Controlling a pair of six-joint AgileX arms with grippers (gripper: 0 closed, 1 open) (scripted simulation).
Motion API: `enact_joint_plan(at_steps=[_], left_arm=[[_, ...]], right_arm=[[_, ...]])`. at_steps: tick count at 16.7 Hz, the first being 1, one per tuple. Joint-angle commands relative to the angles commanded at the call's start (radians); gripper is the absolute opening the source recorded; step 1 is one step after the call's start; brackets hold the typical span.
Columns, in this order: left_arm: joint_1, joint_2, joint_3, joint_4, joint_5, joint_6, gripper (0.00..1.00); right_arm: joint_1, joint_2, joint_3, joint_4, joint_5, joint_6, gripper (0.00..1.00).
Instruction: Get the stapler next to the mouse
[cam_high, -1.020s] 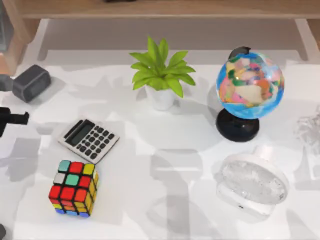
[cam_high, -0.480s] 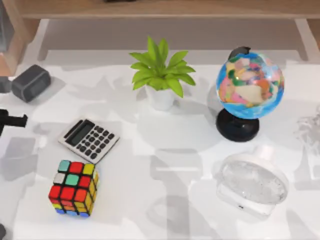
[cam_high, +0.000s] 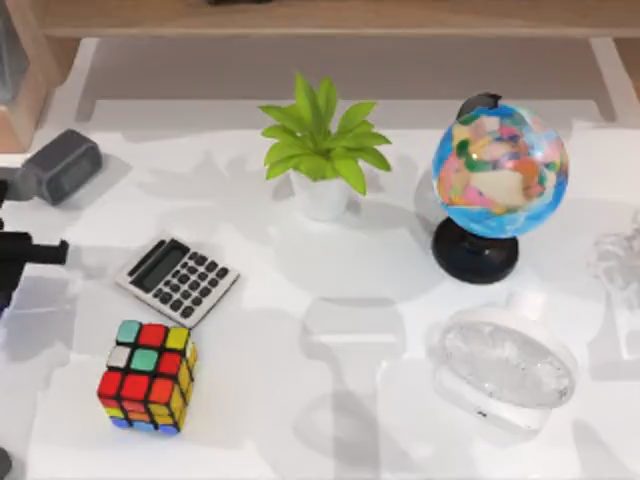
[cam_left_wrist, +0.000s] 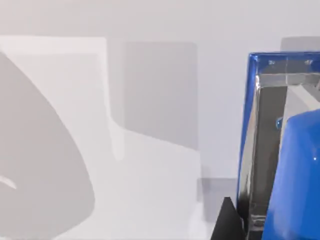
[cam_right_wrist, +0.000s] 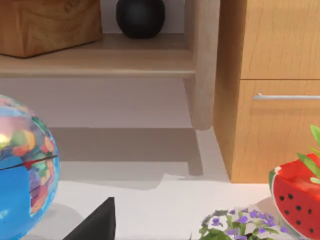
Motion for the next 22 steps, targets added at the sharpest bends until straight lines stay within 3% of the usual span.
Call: enact_joint_plan(at_steps=[4, 17, 22], left_arm=[[0.0, 0.0, 0.0, 0.0, 0.0, 0.0, 0.0], [0.0, 0.0, 0.0, 0.0, 0.0, 0.0, 0.98], [0.0, 0.0, 0.0, 0.0, 0.0, 0.0, 1.0]], right_arm=[[0.0, 0.0, 0.0, 0.0, 0.0, 0.0, 1.0], [0.0, 0.0, 0.0, 0.0, 0.0, 0.0, 1.0], [0.0, 0.0, 0.0, 0.0, 0.0, 0.0, 1.0]])
